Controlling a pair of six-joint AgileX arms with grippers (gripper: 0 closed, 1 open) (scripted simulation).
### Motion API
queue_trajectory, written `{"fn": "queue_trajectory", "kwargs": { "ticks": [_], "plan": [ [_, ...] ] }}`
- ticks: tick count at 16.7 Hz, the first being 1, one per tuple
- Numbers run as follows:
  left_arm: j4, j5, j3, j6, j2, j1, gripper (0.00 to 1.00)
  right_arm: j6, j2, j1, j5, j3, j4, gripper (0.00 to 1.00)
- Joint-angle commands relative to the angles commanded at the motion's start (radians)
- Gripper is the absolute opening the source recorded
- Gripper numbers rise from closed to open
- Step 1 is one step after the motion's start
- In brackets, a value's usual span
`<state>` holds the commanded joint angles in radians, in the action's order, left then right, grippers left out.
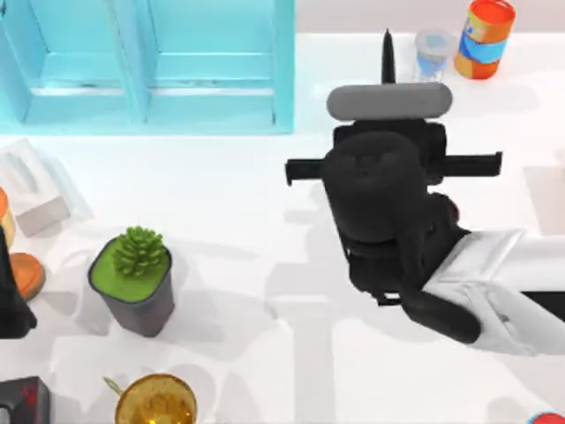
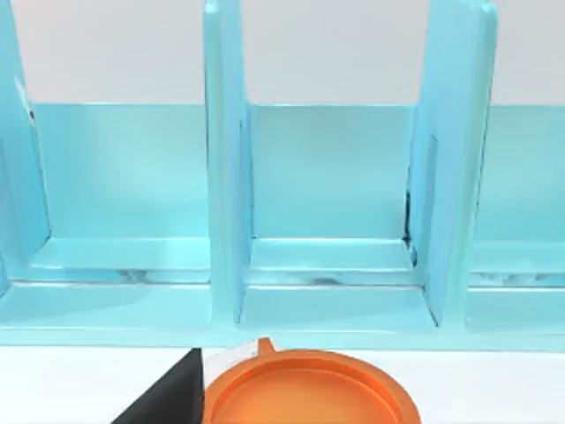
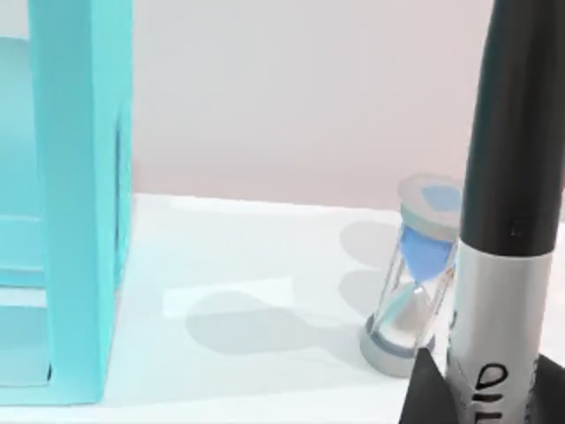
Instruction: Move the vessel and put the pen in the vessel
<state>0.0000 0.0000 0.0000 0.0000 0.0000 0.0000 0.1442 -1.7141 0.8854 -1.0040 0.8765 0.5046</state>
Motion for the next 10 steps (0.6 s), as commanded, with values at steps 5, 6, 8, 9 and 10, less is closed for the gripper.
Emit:
{"fn": "queue_trajectory", "kwargs": {
  "ticks": [5, 6, 8, 9, 10],
  "plan": [
    [0.0, 0.0, 0.0, 0.0, 0.0, 0.0, 1.0, -0.167, 0.085, 0.05, -0.178, -0.182, 0.395, 0.0],
    [0.0, 0.0, 0.0, 0.0, 0.0, 0.0, 1.0, -0.192, 0.098, 0.058, -0.204, -0.208, 0.452, 0.0],
    [0.0, 0.0, 0.0, 0.0, 0.0, 0.0, 1.0, -0.229, 0.119, 0.071, -0.245, -0.246, 0.539, 0.0],
    [0.0, 0.0, 0.0, 0.0, 0.0, 0.0, 1.0, -0.241, 0.125, 0.076, -0.257, -0.258, 0.565, 0.0],
    [0.0, 0.0, 0.0, 0.0, 0.0, 0.0, 1.0, -0.249, 0.13, 0.078, -0.265, -0.265, 0.582, 0.0]
  ]
}}
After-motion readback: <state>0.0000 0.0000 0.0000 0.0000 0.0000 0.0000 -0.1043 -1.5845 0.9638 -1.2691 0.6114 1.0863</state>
